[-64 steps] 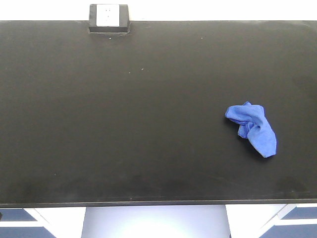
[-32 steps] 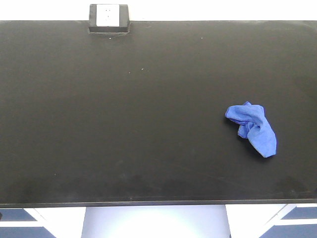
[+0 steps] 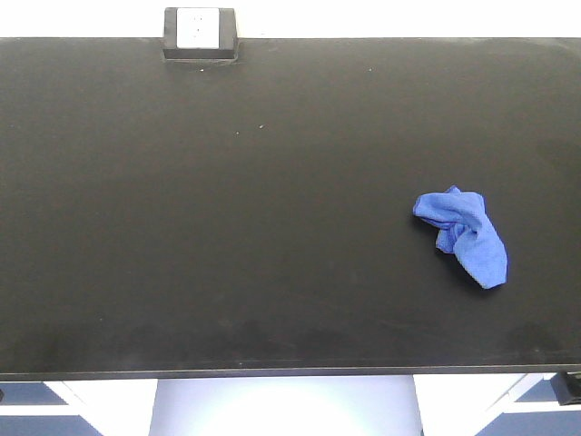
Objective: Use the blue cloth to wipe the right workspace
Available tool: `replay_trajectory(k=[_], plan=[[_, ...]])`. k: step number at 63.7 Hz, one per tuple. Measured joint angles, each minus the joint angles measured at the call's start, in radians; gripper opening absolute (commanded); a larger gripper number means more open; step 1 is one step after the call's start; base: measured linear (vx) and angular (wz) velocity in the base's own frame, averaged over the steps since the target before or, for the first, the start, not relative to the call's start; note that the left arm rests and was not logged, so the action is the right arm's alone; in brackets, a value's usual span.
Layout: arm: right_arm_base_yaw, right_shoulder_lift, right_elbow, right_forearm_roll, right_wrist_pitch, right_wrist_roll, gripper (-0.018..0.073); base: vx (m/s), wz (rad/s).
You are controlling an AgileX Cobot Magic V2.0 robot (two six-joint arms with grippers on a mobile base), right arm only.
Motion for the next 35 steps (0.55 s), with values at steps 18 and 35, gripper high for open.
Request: replay_trajectory(k=[18,35], plan=[[0.000,0.000,0.000,0.000,0.000,0.000,-0.0008,0.00,0.00],[0.000,0.000,0.000,0.000,0.000,0.000,-0.0008,0.00,0.00]])
